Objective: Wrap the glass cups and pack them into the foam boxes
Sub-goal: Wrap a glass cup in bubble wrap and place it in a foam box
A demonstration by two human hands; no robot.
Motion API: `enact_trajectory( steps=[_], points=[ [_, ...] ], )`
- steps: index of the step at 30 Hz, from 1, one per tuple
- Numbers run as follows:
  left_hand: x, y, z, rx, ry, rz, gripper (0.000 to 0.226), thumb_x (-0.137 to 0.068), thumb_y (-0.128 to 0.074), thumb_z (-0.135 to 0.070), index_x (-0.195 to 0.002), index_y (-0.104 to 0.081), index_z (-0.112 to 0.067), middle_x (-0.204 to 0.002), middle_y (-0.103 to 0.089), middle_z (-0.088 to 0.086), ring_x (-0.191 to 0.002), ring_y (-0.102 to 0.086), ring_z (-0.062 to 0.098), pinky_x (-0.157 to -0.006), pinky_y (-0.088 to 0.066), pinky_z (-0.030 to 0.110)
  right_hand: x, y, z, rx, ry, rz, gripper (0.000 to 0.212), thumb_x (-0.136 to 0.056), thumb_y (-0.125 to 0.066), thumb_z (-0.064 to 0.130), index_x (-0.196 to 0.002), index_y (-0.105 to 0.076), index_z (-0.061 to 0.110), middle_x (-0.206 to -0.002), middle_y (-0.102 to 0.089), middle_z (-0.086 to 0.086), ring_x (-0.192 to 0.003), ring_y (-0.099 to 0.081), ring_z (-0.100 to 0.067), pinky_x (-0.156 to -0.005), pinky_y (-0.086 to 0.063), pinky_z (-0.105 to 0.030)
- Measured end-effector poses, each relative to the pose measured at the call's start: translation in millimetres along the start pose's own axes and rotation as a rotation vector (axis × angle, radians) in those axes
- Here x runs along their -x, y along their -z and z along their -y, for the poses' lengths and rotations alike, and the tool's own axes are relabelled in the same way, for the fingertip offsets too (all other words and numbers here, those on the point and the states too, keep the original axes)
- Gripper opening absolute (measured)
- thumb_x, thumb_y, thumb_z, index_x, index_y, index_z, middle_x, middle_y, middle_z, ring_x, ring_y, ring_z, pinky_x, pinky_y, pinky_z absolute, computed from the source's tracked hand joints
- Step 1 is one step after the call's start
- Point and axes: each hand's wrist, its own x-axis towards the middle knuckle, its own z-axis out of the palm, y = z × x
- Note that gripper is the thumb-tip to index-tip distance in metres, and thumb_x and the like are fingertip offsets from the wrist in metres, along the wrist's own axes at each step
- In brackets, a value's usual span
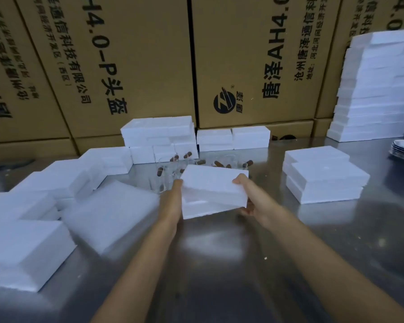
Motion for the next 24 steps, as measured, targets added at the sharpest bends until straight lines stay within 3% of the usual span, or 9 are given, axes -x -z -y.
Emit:
enact_trajectory(
  steps=[4,7,9,11,13,15,17,20,24],
  points=[
    [7,13,27,-0.029,0.037,-0.018,0.025,-0.097,-0.050,-0.041,-0.099,-0.064,-0.020,-0.099,-0.069,0.008,-0.088,-0.067,0.026,-0.088,-0.054,0.040,14,-10,-24,0.151,-0.006,-0.146,0.034,-0.087,-0.056,0.049,-0.087,-0.060,0.016,-0.079,-0.057,0.000,-0.071,-0.053,-0.016,-0.060,-0.037,-0.027],
    [7,20,37,-0.080,0.023,-0.013,0.025,-0.097,-0.048,-0.043,-0.096,-0.063,-0.024,-0.098,-0.069,0.006,-0.088,-0.067,0.026,-0.087,-0.056,0.041,16,-12,-39,0.235,0.017,-0.200,0.044,-0.086,-0.054,0.057,-0.086,-0.064,0.015,-0.098,-0.063,-0.005,-0.099,-0.057,-0.026,-0.083,-0.046,-0.036],
    [8,22,38,-0.168,0.000,-0.002,0.026,-0.099,-0.046,-0.044,-0.088,-0.060,-0.025,-0.083,-0.067,0.004,-0.071,-0.065,0.022,-0.066,-0.053,0.032,19,-10,-42,0.269,0.017,-0.242,0.044,-0.087,-0.053,0.059,-0.080,-0.064,0.017,-0.099,-0.061,-0.004,-0.108,-0.055,-0.028,-0.088,-0.044,-0.037],
    [10,27,36,-0.291,-0.029,0.009,0.031,-0.099,-0.046,-0.046,-0.081,-0.057,-0.022,-0.072,-0.063,0.001,-0.062,-0.061,0.019,-0.056,-0.046,0.027,23,-5,-42,0.281,-0.002,-0.223,0.049,-0.086,-0.052,0.062,-0.081,-0.064,0.016,-0.095,-0.060,-0.002,-0.099,-0.057,-0.025,-0.076,-0.041,-0.034],
    [9,32,34,-0.394,-0.077,0.040,0.035,-0.096,-0.050,-0.047,-0.078,-0.057,-0.017,-0.078,-0.067,0.004,-0.073,-0.066,0.025,-0.070,-0.052,0.033,25,3,-44,0.275,-0.006,-0.201,0.055,-0.084,-0.054,0.064,-0.082,-0.063,0.010,-0.097,-0.064,-0.004,-0.091,-0.058,-0.020,-0.071,-0.040,-0.032],
    [9,35,30,-0.483,-0.145,0.052,0.031,-0.094,-0.055,-0.046,-0.083,-0.058,-0.017,-0.087,-0.067,0.010,-0.085,-0.066,0.028,-0.089,-0.051,0.040,25,12,-48,0.253,0.032,-0.224,0.060,-0.080,-0.058,0.065,-0.084,-0.061,0.005,-0.098,-0.067,-0.006,-0.097,-0.061,-0.021,-0.080,-0.043,-0.032],
    [11,32,22,-0.522,-0.228,0.057,0.033,-0.094,-0.057,-0.045,-0.085,-0.062,-0.014,-0.089,-0.067,0.003,-0.088,-0.063,0.022,-0.088,-0.048,0.036,25,20,-47,0.173,0.067,-0.259,0.063,-0.078,-0.062,0.063,-0.095,-0.064,0.002,-0.100,-0.068,-0.004,-0.099,-0.060,-0.019,-0.086,-0.046,-0.030],
    [13,13,8,-0.393,-0.316,0.134,0.026,-0.097,-0.053,-0.043,-0.099,-0.071,-0.025,-0.100,-0.068,-0.017,-0.095,-0.061,-0.003,-0.076,-0.043,0.021,21,34,-36,0.006,0.098,-0.331,0.045,-0.083,-0.064,0.055,-0.086,-0.059,0.011,-0.077,-0.055,0.002,-0.069,-0.051,-0.014,-0.062,-0.038,-0.027],
    [4,-6,10,-0.374,-0.399,0.183,0.016,-0.100,-0.052,-0.038,-0.109,-0.065,-0.036,-0.110,-0.060,-0.024,-0.097,-0.054,-0.011,-0.076,-0.040,0.018,13,62,-39,-0.203,0.061,-0.507,0.043,-0.088,-0.065,0.049,-0.109,-0.061,0.011,-0.091,-0.060,-0.004,-0.076,-0.055,-0.019,-0.064,-0.044,-0.030]
  ],
)
